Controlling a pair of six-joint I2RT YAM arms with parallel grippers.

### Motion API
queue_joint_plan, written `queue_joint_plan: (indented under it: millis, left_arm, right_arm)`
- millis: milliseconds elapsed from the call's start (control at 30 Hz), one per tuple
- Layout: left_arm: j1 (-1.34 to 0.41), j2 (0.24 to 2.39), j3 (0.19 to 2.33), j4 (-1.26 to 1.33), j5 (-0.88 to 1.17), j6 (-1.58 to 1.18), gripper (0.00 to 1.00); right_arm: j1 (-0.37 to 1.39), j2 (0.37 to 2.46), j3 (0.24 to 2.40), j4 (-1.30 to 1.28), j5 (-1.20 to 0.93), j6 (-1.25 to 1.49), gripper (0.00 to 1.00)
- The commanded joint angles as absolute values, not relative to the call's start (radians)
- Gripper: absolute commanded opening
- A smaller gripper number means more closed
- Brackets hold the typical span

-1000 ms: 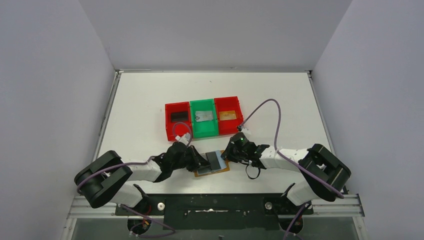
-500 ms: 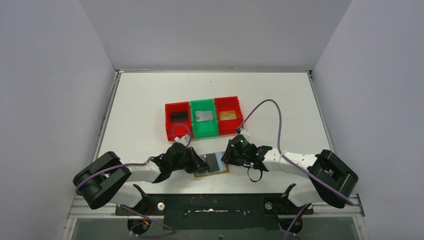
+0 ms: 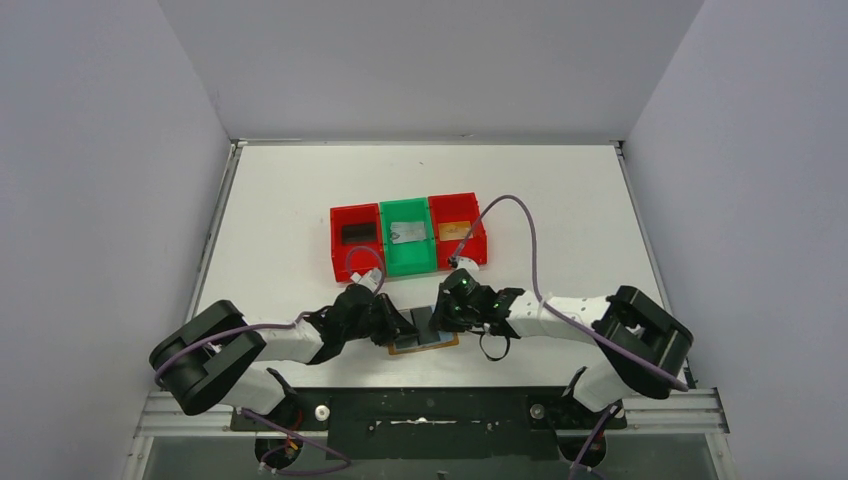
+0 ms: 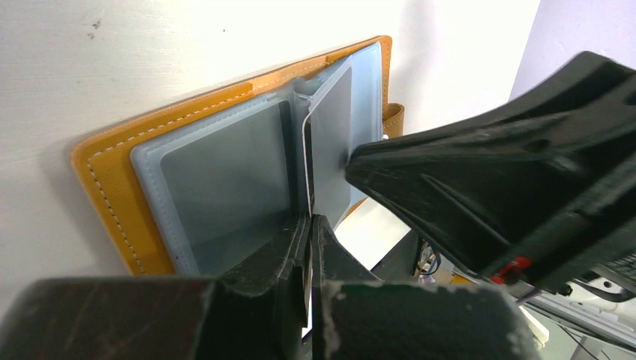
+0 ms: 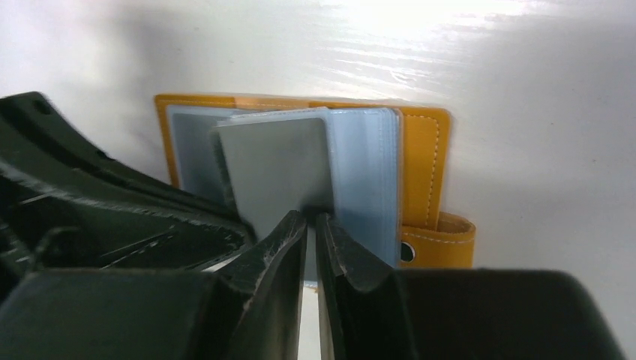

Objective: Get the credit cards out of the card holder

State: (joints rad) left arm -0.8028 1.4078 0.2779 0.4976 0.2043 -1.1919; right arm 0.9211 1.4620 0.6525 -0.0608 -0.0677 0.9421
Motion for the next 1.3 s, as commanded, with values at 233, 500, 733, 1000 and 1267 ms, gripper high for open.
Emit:
queue_joint_plan:
  millis: [233, 500, 733, 1000, 1267]
  left_arm:
    - [-0.788, 1.378, 0.327, 0.385, 0.171, -1.111, 0.00]
    - [-0.773, 1.342, 0.309, 0.360, 0.169, -1.107, 0.00]
    - [-0.764, 1.308, 0.288, 0.341, 0.167, -1.104, 0.00]
    - [-0.755, 1.284, 0.272, 0.323, 0.163, -1.097, 0.00]
    - [-0.752, 1.265, 0.263, 0.340, 0.164, -1.102, 0.00]
  right_arm:
    - [0.920, 1.585, 0.694, -0.220, 0.032, 0.985, 0.08]
    - [0.913, 1.584, 0.673, -0.223, 0.037, 1.006, 0.06]
    - [0.911, 1.590, 0.671, -0.226, 0.043, 1.017, 0.06]
    - [0.907, 1.587, 0.666, -0.213, 0.039, 1.021, 0.05]
    - [0.908, 1.603, 0.672, -0.204, 0.028, 1.018, 0.04]
